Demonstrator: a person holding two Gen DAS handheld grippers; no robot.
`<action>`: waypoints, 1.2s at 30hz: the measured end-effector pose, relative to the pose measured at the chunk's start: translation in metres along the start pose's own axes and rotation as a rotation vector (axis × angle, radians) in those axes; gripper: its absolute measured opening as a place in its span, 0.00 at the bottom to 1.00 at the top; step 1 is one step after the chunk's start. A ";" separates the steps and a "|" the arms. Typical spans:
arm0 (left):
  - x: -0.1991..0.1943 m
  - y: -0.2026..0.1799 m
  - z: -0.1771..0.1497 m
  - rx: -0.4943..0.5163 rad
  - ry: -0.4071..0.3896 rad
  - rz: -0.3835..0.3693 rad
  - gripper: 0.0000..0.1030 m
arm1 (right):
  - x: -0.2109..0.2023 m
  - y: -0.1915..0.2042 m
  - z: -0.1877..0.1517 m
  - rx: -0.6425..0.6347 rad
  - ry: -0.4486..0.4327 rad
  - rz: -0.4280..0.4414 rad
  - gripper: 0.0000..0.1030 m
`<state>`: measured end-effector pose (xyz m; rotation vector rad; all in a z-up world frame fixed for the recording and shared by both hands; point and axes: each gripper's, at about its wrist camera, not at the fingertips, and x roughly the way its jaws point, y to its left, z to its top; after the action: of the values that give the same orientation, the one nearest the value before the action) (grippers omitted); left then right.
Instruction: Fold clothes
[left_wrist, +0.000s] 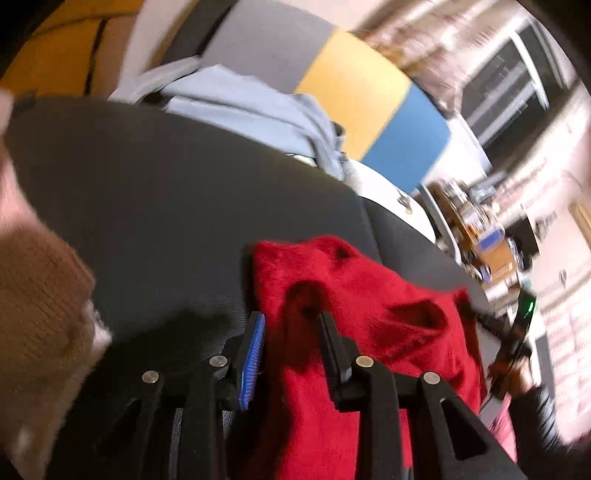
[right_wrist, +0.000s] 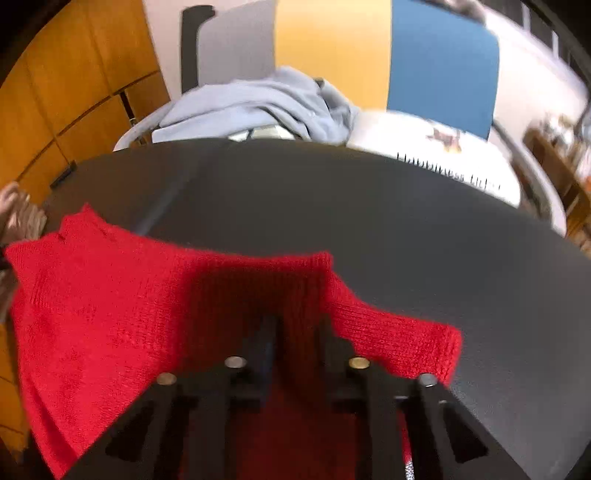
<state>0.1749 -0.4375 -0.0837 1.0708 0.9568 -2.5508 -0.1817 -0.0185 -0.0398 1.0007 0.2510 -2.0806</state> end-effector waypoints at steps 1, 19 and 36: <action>-0.004 -0.004 0.000 0.045 -0.010 0.004 0.29 | 0.004 -0.001 0.002 0.005 0.005 -0.013 0.11; 0.074 -0.030 0.047 0.257 0.169 -0.055 0.37 | 0.054 -0.018 -0.012 0.131 0.059 -0.045 0.15; 0.030 -0.007 -0.003 0.066 0.040 -0.019 0.05 | 0.036 -0.017 -0.025 0.044 0.038 -0.157 0.13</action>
<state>0.1522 -0.4283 -0.1033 1.1404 0.9020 -2.6027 -0.1930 -0.0164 -0.0849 1.0774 0.3130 -2.2185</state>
